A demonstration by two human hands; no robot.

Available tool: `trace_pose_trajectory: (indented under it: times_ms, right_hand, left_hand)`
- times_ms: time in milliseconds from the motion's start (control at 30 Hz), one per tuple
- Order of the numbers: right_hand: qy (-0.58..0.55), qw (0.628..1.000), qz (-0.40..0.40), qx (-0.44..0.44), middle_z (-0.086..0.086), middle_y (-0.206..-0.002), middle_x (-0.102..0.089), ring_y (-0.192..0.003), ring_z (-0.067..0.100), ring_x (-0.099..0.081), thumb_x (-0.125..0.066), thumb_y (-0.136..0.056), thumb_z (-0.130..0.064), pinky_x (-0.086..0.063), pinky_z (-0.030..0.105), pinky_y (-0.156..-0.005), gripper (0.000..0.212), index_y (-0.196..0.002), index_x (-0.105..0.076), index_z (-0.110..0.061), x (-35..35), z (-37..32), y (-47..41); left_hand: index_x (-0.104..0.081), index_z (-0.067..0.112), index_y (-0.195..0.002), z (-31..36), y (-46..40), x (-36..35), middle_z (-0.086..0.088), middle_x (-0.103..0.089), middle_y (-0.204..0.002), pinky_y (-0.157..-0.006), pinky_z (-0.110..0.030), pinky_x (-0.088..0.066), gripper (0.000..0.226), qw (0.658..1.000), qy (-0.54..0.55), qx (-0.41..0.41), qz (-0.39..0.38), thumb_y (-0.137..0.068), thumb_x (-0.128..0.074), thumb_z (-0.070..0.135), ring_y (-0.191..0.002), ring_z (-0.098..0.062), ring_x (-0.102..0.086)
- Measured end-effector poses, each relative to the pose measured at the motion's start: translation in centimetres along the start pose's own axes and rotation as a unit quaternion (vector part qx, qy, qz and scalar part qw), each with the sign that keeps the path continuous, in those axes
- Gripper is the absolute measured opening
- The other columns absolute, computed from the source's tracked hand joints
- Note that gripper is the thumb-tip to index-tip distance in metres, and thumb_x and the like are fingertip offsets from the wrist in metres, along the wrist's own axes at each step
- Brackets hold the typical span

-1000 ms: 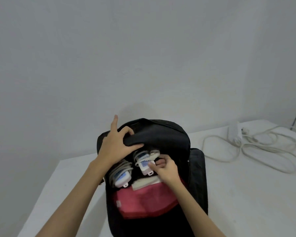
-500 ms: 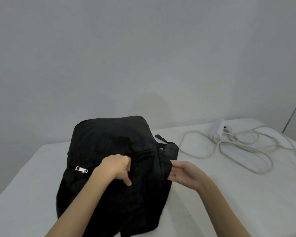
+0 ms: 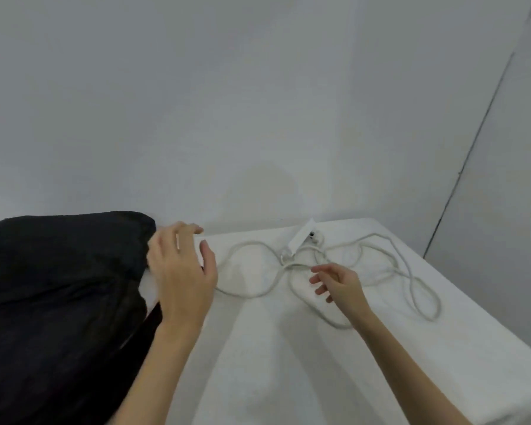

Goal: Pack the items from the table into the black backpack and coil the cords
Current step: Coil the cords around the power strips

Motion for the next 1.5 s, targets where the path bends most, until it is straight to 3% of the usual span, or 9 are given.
trace_pose_trajectory:
  times_ms: [167, 533, 667, 767, 933, 1133, 1233, 1333, 1500]
  right_hand:
    - [0.102, 0.991, 0.05, 0.068, -0.004, -0.08, -0.067, -0.067, 0.007, -0.06, -0.055, -0.089, -0.004, -0.043, 0.007, -0.059, 0.017, -0.088, -0.067, -0.016, 4.6, -0.3, -2.8]
    - [0.273, 0.955, -0.005, 0.119, 0.006, -0.115, -0.06, -0.107, 0.026, -0.052, -0.054, -0.089, -0.013, -0.038, 0.033, -0.094, 0.023, -0.11, -0.064, -0.015, 1.7, 2.2, -8.1]
    - [0.236, 0.965, 0.006, 0.117, 0.008, -0.112, -0.061, -0.108, 0.026, -0.053, -0.054, -0.089, -0.022, -0.037, 0.032, -0.094, 0.024, -0.109, -0.064, -0.012, 1.3, 1.7, -10.4]
    - [0.213, 0.965, 0.021, 0.151, 0.005, -0.112, -0.063, -0.11, 0.024, -0.053, -0.051, -0.083, -0.041, -0.037, 0.03, -0.095, 0.042, -0.107, -0.065, -0.01, 0.2, -0.2, -10.9]
    - [0.152, 0.967, 0.005, 0.204, 0.002, -0.11, -0.062, -0.106, 0.015, -0.052, -0.041, -0.078, -0.056, -0.039, 0.029, -0.097, 0.064, -0.113, -0.061, -0.007, -3.6, -3.0, -10.8]
    - [0.068, 0.958, -0.071, 0.27, -0.01, -0.073, -0.059, -0.072, 0.007, -0.054, -0.056, -0.081, -0.042, -0.04, 0.023, -0.075, 0.033, -0.075, -0.063, -0.011, -6.1, -5.6, -10.6]
    - [-0.025, 0.962, -0.152, 0.227, 0.008, -0.061, -0.049, -0.059, 0.008, -0.043, -0.062, -0.079, -0.037, -0.036, 0.022, -0.061, 0.033, -0.07, -0.059, -0.006, -7.1, -5.6, -10.3]
    - [-0.055, 0.958, -0.138, 0.246, 0.015, -0.063, -0.049, -0.059, 0.008, -0.041, -0.059, -0.076, -0.042, -0.034, 0.022, -0.059, 0.037, -0.071, -0.061, -0.005, -6.5, -6.6, -9.6]
    - [-0.058, 0.943, -0.102, 0.313, 0.007, -0.065, -0.056, -0.056, 0.003, -0.038, -0.059, -0.077, -0.034, -0.031, 0.016, -0.056, 0.021, -0.066, -0.061, -0.016, -4.5, -10.9, -7.9]
  left_hand:
    - [-0.06, 0.009, -0.105, 4.3, 4.2, -15.1, -0.008, -0.058, -0.107, -0.084, -0.036, -0.036, 0.021, 0.945, 0.113, 0.072, -0.299, -0.089, -0.057, 0.023, -0.103, -0.033, -0.051]
    - [-0.04, 0.011, -0.133, 5.2, 6.0, -30.7, -0.01, -0.054, -0.128, -0.096, -0.037, -0.038, 0.066, 0.852, 0.015, 0.09, -0.515, -0.085, -0.056, 0.054, -0.12, -0.029, -0.047]
    - [-0.051, 0.008, -0.11, 3.1, 4.4, -31.0, -0.011, -0.063, -0.105, -0.083, -0.034, -0.044, 0.04, 0.861, 0.138, 0.209, -0.442, -0.097, -0.041, 0.045, -0.099, -0.029, -0.057]
    - [-0.046, 0.007, -0.103, 1.4, 2.0, -29.7, -0.01, -0.055, -0.093, -0.059, -0.019, -0.042, 0.027, 0.804, 0.327, 0.358, -0.344, -0.097, -0.047, 0.033, -0.076, -0.019, -0.052]
    - [-0.049, 0.003, -0.102, 0.3, -2.4, -26.5, -0.004, -0.049, -0.077, -0.065, -0.029, -0.047, 0.021, 0.705, 0.503, 0.427, -0.26, -0.093, -0.056, 0.021, -0.056, -0.012, -0.052]
    - [-0.053, 0.002, -0.107, -2.7, -2.3, -23.3, -0.013, -0.06, -0.093, -0.059, -0.03, -0.057, 0.025, 0.609, 0.615, 0.466, -0.187, -0.087, -0.064, 0.012, -0.074, -0.024, -0.06]
    - [-0.052, 0.005, -0.117, -3.4, -1.4, -22.7, -0.015, -0.063, -0.115, -0.073, -0.04, -0.057, 0.053, 0.529, 0.684, 0.465, -0.188, -0.069, -0.075, 0.012, -0.093, -0.026, -0.067]
    - [-0.063, 0.008, -0.1, -3.1, -0.3, -22.1, -0.014, -0.063, -0.107, -0.071, -0.035, -0.057, 0.04, 0.477, 0.714, 0.468, -0.211, -0.061, -0.074, 0.007, -0.088, -0.023, -0.065]
    - [-0.044, 0.027, -0.138, -4.1, 1.2, -22.6, -0.01, -0.056, -0.117, -0.072, -0.034, -0.054, 0.099, 0.488, 0.696, 0.48, -0.216, -0.048, -0.086, 0.019, -0.106, -0.023, -0.058]
Point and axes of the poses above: each hand's wrist, its own y-axis away from the middle knuckle, its own x-axis out of the back of the hand, z = x × y, the point moved 10 cm from there along -y, towards the middle knuckle
